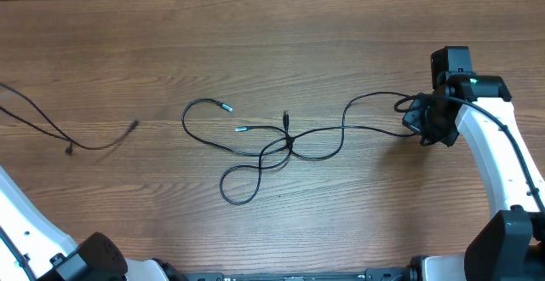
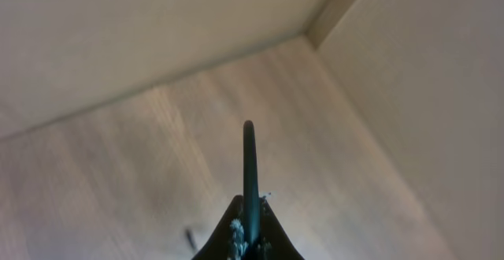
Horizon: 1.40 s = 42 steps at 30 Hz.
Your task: Untangle cables
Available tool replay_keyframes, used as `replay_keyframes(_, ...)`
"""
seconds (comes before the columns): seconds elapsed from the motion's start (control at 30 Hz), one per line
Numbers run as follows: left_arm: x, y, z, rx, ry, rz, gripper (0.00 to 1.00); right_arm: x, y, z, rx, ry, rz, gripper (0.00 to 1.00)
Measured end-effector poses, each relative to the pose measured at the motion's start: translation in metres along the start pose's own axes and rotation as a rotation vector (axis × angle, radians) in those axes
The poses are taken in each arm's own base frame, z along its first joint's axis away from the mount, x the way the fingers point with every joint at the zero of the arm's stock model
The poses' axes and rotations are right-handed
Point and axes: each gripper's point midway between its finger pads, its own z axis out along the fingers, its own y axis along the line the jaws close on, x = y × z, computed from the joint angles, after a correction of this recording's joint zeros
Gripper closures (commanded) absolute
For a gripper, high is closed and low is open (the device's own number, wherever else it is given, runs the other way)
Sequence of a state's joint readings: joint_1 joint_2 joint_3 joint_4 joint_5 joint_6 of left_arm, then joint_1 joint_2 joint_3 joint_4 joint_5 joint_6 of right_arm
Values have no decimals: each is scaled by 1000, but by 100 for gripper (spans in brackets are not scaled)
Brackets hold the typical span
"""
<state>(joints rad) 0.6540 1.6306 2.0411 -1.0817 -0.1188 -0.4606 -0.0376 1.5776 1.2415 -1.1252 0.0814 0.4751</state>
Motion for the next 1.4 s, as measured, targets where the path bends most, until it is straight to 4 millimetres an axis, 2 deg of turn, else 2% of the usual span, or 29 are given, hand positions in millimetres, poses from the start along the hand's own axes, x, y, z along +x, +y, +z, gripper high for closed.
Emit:
replay_keyframes(0.07,-10,-8,5,33,-37,-9,90,0,0,0,0,0,0,96)
replay_keyframes(0.17,-20,-24,17,104,-65,-18,88,0,0,0,1,2,-1,96)
replay_keyframes(0.3,-11,-38,33,171,-13,-12,96,1,-1,0,3,5,-1,96)
replay_keyframes(0.37,2,-38,39,172,44,-9,96,1,-1,0,3,5,-1,96)
replay_keyframes(0.67,92,-21,62,59,408,23,92,2,-2,0,6,10,-1,96)
replay_keyframes(0.77,122,-29,61,60,519,47,90,2,-2,0,6,10,-1,96)
replay_keyframes(0.87,152,-49,56,97,612,110,75,3,-1,0,3,11,-1,96)
replay_keyframes(0.9,166,-60,51,114,650,150,67,3,-1,0,3,13,-1,96)
replay_keyframes(0.97,207,-96,35,189,734,299,55,4,-2,0,5,18,-1,96)
replay_keyframes(1.07,253,-132,17,276,806,468,46,5,-1,0,1,22,-3,96)
replay_keyframes(1.13,288,-155,1,346,857,588,44,6,2,0,-14,29,-11,96)
replay_keyframes(1.17,314,-169,-11,391,894,666,43,6,3,0,-22,32,-17,96)
replay_keyframes(1.27,368,-191,-35,460,965,825,41,8,6,0,-37,39,-28,96)
replay_keyframes(1.3,397,-197,-46,484,1005,901,40,8,6,0,-37,40,-29,96)
replay_keyframes(1.37,434,-204,-61,541,1068,999,38,8,6,0,-39,39,-32,96)
replay_keyframes(1.4,462,-206,-74,604,1126,1076,37,8,6,0,-41,40,-32,96)
